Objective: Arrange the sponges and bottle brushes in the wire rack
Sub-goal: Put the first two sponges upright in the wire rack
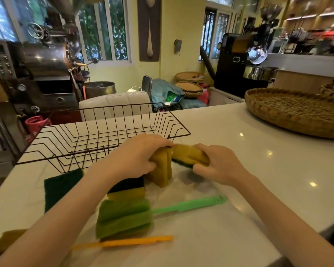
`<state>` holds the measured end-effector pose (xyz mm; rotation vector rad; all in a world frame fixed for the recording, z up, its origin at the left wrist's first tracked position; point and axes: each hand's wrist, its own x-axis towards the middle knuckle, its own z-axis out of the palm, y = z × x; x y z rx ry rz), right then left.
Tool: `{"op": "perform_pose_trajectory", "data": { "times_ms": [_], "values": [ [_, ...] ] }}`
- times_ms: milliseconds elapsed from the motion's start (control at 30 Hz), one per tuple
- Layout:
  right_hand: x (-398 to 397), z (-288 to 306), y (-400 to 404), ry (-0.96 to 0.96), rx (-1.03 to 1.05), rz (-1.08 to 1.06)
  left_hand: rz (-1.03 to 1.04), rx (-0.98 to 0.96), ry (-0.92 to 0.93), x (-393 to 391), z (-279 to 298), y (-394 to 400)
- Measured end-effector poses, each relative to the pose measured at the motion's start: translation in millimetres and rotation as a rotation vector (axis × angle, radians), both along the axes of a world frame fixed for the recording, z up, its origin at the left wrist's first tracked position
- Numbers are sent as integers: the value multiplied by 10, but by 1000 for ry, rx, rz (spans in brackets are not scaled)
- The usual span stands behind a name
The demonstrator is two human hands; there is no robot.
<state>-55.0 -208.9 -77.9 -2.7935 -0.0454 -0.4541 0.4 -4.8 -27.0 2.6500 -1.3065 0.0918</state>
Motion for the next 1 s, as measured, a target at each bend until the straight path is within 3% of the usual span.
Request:
{"op": "perform_pose_trajectory", "data": {
  "times_ms": [133,233,333,533,733,1000],
  "values": [
    [95,-24,-117,-68,777,5,-3,-1,39,14,-2,0],
    [153,-100,-151,76,962,-82,-10,4,40,33,3,9],
    [179,-152,-178,175,995,-178,0,-19,9,38,38,26],
    [154,-161,-259,142,908,-314,10,-154,-67,-123,48,-48],
    [129,-194,-223,135,746,-316,-39,-70,-282,-267,-260,-265],
    [93,-237,-182,2,582,-236,-79,1,71,-221,-386,-254]
  ]
}}
